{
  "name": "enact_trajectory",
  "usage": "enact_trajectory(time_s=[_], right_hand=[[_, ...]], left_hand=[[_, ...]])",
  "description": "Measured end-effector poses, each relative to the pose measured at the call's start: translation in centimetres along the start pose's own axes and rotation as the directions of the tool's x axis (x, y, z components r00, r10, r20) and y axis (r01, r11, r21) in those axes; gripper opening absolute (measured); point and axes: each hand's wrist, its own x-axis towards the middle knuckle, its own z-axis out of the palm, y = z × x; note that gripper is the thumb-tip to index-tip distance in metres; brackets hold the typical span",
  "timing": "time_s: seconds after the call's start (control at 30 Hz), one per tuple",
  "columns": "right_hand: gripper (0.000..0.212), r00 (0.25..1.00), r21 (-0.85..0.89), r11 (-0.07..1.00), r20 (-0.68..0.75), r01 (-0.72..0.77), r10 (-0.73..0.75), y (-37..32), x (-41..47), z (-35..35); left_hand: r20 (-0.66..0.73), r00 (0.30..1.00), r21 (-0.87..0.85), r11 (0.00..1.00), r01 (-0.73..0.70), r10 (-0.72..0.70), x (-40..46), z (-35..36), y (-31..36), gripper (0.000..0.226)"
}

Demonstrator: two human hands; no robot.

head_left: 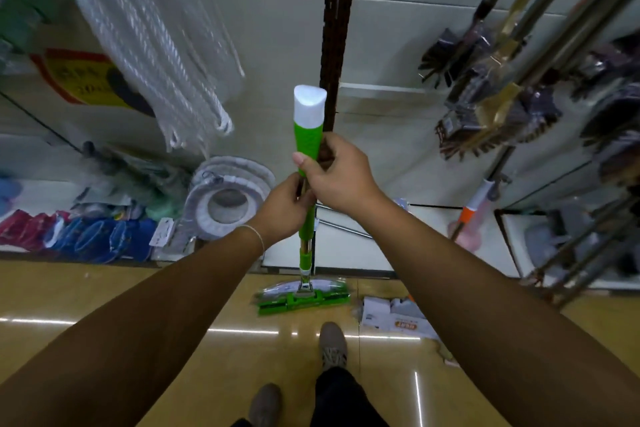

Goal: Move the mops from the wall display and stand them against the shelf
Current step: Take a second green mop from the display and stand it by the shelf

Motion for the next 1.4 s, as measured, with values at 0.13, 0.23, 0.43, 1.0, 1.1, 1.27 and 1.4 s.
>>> enact_trajectory(time_s=[0.13,0.23,0.43,1.0,1.1,1.27,1.4], right_hand=[[0.016,0.996,0.03,0.999,-0.089,-0.021,0.023,-2.3,-5.2,0.7],[0.018,0.985,0.114,0.993,-0.173,0.0,0.02,-4.7,-8.7,-0.1],[0.012,0.939,0.124,0.99,-0.342,0.071,-0.024,-10.5,-13.6,-4.9],[0.018,0.593,0.04,0.999,-0.804,-0.029,0.049,-12.2,-31.0,-27.2],[0.014,0.538,0.011,0.996,-0.841,-0.086,0.056,-11.0,-34.6,-31.0],[0.011,0.472,-0.005,0.989,-0.879,-0.147,0.066,-8.6,-40.7,-38.4],[0.017,0.393,-0.021,0.977,-0.917,-0.212,0.065,-6.6,-45.8,-44.6]], left_hand=[[0.031,0.994,-0.061,0.993,-0.1,0.102,-4.3,-1.0,0.5,0.031],[0.038,0.979,-0.088,0.976,-0.197,0.201,-7.1,-2.2,2.0,0.026],[0.126,0.905,-0.068,0.914,-0.4,0.405,-10.3,-4.3,8.3,0.036],[0.459,0.555,-0.544,0.713,-0.442,0.694,-18.2,13.8,28.9,0.009],[0.493,0.502,-0.561,0.7,-0.441,0.711,-20.3,18.5,31.8,0.012],[0.547,0.441,-0.591,0.701,-0.398,0.711,-24.2,26.7,37.3,0.007],[0.578,0.392,-0.618,0.698,-0.363,0.716,-27.8,33.8,42.2,0.015]])
